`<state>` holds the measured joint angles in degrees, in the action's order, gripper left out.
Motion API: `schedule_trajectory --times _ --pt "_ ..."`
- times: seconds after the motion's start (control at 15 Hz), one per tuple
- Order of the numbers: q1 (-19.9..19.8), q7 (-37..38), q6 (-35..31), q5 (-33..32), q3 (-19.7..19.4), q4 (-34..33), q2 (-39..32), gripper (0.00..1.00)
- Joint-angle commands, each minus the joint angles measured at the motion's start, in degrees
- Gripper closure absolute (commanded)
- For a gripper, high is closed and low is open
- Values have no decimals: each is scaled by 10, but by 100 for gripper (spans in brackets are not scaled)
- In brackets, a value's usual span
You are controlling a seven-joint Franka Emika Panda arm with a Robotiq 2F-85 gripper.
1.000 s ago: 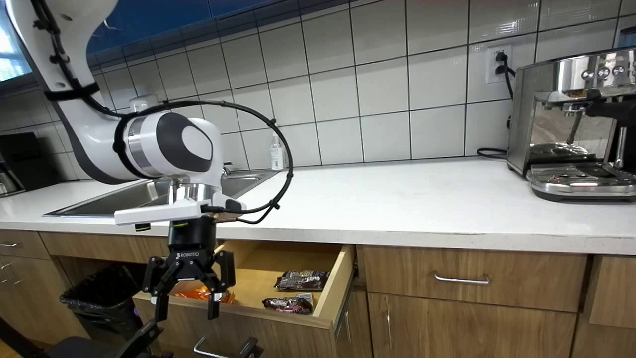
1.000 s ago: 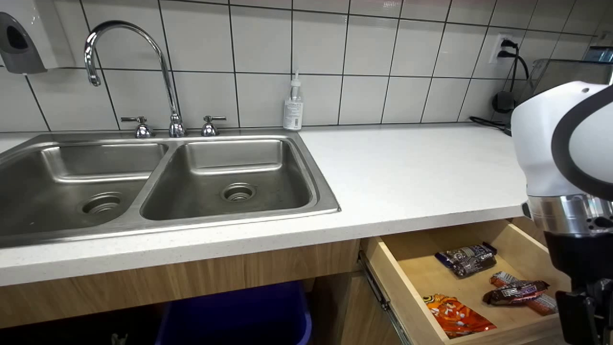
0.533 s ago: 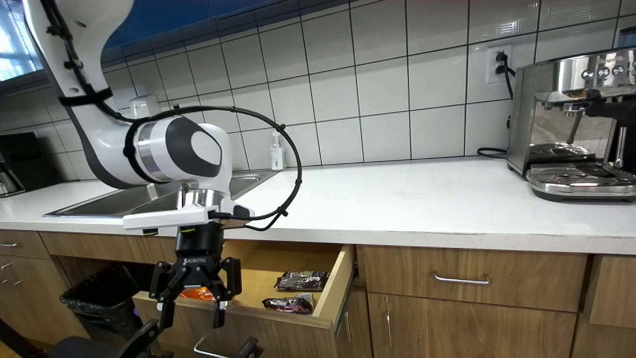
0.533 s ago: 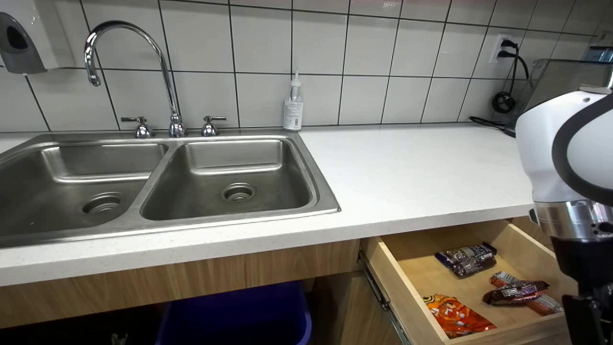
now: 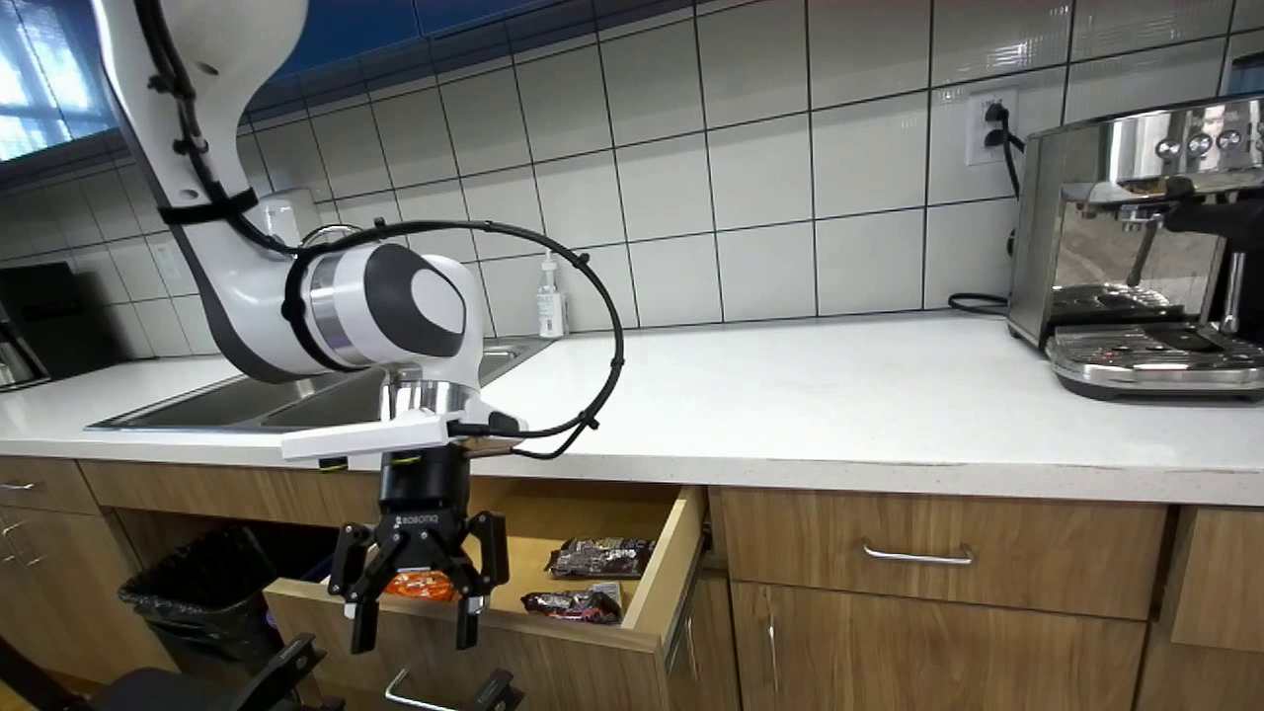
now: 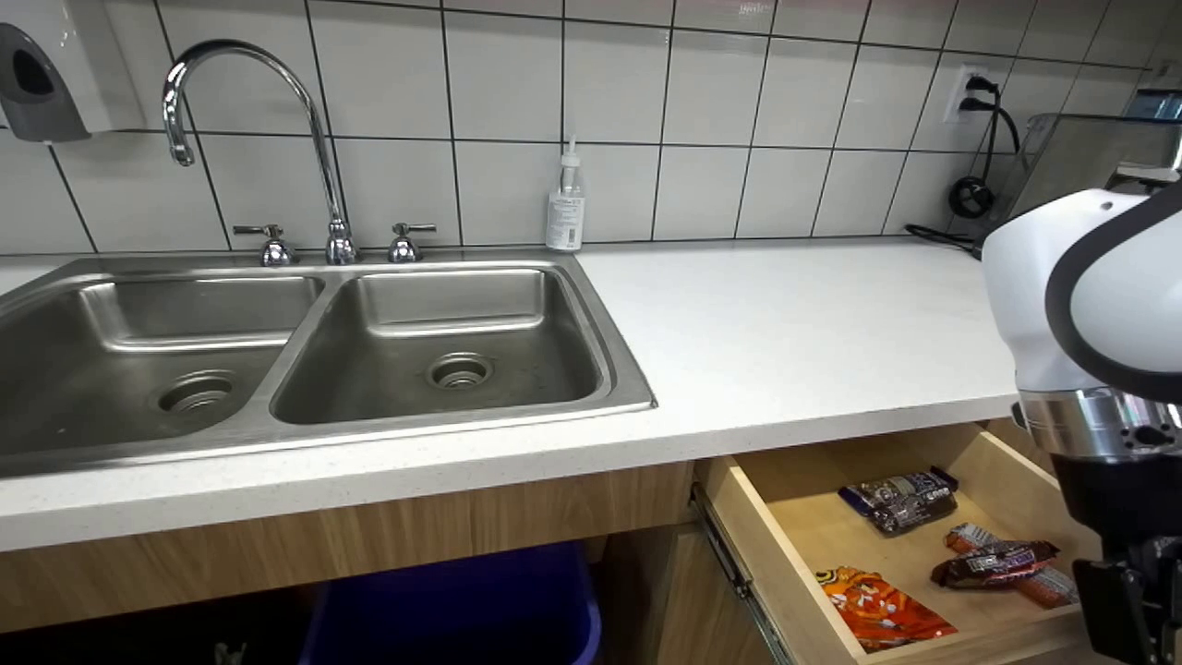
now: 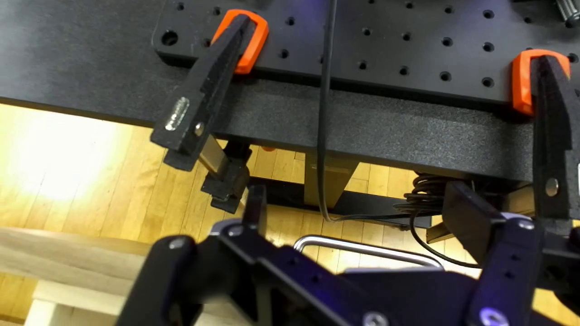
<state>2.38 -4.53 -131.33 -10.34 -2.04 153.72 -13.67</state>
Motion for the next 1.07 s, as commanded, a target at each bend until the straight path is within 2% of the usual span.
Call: schedule_trajectory --times 0.0,1.0 --pt "-7 7 18 -23 -3 -27 -19 0" --pt "-6 8 33 -49 -15 -74 -61 0"
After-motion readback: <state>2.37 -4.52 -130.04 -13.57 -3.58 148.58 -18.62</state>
